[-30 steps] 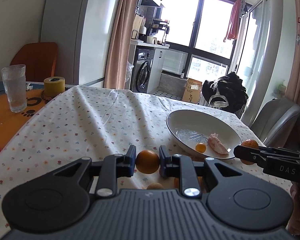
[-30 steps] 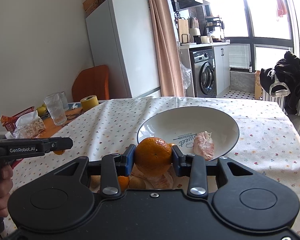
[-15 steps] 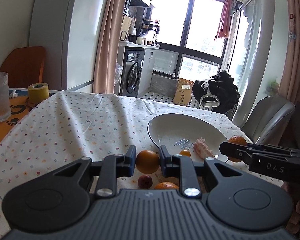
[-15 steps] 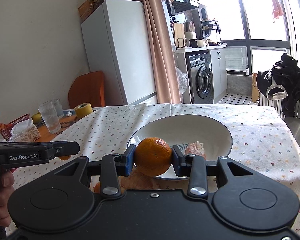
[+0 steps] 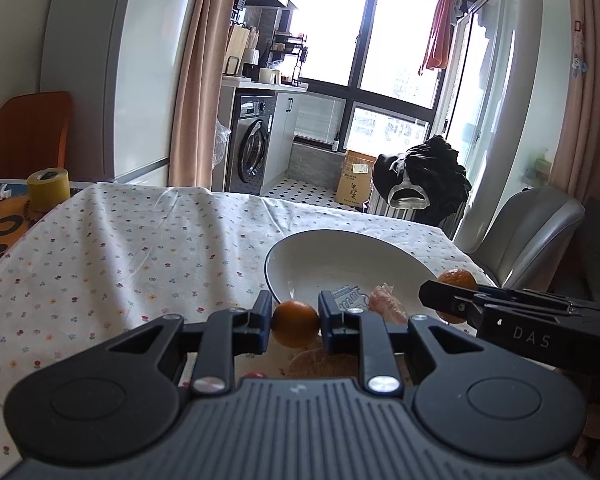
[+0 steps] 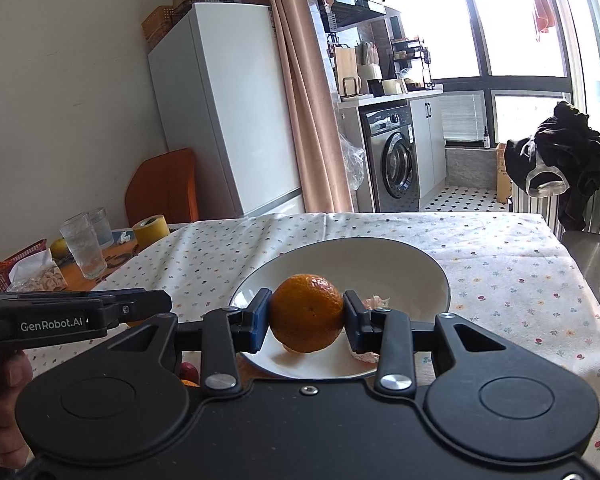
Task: Organize fruits
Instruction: 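Carry both oranges into the white bowl and open both tools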
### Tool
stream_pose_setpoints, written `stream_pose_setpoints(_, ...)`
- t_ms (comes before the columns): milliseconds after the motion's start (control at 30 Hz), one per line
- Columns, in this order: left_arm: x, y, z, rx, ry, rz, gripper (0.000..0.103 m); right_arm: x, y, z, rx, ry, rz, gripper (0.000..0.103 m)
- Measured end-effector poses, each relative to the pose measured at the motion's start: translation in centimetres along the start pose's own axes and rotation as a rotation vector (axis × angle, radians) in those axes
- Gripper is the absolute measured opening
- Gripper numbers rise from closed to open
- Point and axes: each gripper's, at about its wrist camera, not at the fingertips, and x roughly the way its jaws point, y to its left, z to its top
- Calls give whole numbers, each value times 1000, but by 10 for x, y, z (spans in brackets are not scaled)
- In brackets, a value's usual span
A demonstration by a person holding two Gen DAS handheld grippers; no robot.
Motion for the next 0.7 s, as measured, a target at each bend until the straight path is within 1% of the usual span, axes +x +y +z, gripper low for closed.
stream_pose_setpoints(200, 15, -10, 3, 19, 12, -16, 23, 11, -9, 1, 24, 14, -15, 36)
stream_pose_setpoints(333, 24, -13, 5, 21, 23, -21, 23, 21, -11, 1, 32, 27, -2, 37)
stream_pose_setpoints(367, 27, -14, 5, 20, 26, -20, 23, 24, -11, 0, 33, 34, 3, 38)
stream_pose_setpoints(400, 30, -14, 5, 21, 29, -19, 23, 26, -12, -1, 37, 31, 8, 41)
stream_pose_setpoints(467, 34, -14, 5, 22, 36, -17, 23, 28, -14, -4, 41, 12, 17, 43)
stream_pose_setpoints(533, 38, -14, 6, 24, 44, -13, 23, 29, -19, -5, 59, 10, 16, 46)
stream_pose_setpoints(700, 51, -18, 8, 36, 62, -9, 23, 29, -37, -8, 137, 7, -12, 46)
